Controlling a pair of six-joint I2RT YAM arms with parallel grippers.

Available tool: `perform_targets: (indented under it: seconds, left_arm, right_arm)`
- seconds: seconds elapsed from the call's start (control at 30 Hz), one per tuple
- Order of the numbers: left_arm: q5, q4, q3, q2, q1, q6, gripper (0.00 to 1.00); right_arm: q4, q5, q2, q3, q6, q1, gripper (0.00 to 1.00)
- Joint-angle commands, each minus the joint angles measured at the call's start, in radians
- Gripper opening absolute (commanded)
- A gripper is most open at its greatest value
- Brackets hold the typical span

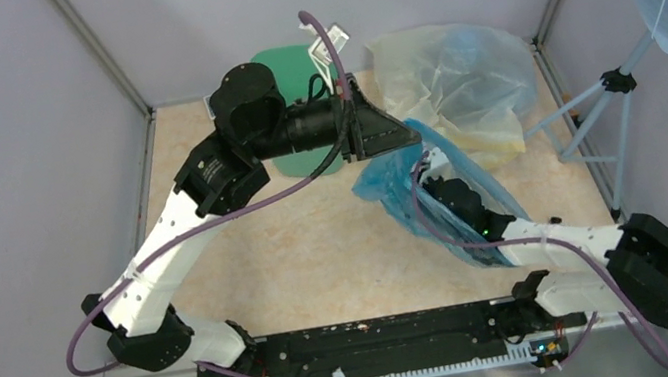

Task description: Put the trash bags into the trash bin

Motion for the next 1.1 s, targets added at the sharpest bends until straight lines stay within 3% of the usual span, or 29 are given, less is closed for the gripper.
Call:
perform_targets:
  seconds: [0.0, 0.37, 0.63, 0.8, 0.97, 1.07]
  left_arm:
    - [-0.037, -0.050, -0.080, -0.074, 0.000, 0.065, 0.00]
    - [-0.403, -0.322, -0.112, -0.166, 0.001, 0.228, 0.00]
    - [-0.471, -0.369, -0.201, -0.261, 0.002, 0.280, 0.00]
    - [-0.546, -0.456, -0.308, -0.320, 0.002, 0.293, 0.00]
    - [-0.729, -0.576, -0.408, -0.369, 0.003, 0.266, 0.00]
    - [-0.758, -0.558, -0.501, -0.395, 0.005, 0.250, 0.00]
  right_arm:
    - [-0.043, 0.058, -0.158, 0.019, -0.065, 0.000, 0.00]
    - [-0.355, 0.418, -0.294, 0.108, -0.157, -0.009, 0.00]
    - [-0.404, 0.434, -0.161, 0.132, 0.003, -0.048, 0.00]
    - [-0.543, 0.456, -0.007, 0.216, 0.170, -0.164, 0.00]
    - [-0.536, 0.446, 0.004, 0.231, 0.158, -0.185, 0.00]
    - [-0.434, 0.343, -0.038, 0.196, 0.094, -0.185, 0.00]
